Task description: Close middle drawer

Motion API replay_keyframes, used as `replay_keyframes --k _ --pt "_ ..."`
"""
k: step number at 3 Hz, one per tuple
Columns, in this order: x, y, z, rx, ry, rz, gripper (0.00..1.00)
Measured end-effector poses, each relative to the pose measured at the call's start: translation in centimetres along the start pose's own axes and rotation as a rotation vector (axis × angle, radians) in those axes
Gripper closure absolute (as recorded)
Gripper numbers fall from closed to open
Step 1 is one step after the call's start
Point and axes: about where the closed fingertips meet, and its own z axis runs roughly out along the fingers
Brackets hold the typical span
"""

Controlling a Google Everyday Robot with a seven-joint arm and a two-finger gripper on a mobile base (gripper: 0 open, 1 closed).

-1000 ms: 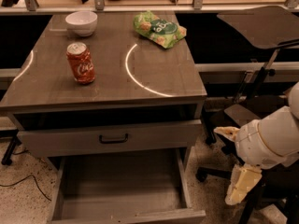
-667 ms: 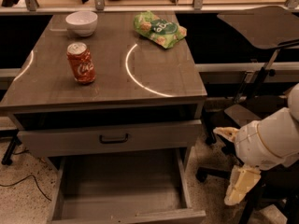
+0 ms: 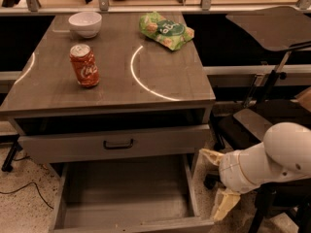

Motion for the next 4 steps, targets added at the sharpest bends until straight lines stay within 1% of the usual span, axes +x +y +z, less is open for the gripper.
replay_keyframes --k 1,2,3,4 --pt "1.3 0.1 5.3 -0.002 -0.007 -0.068 0.00" --pt "3.3 1.1 9.5 -0.026 0.014 -0.102 0.00" --pt "5.8 3.4 13.7 -0.073 0.041 -0.104 0.00" --pt "7.0 4.6 15.5 -0.087 0.041 -0.093 0.00"
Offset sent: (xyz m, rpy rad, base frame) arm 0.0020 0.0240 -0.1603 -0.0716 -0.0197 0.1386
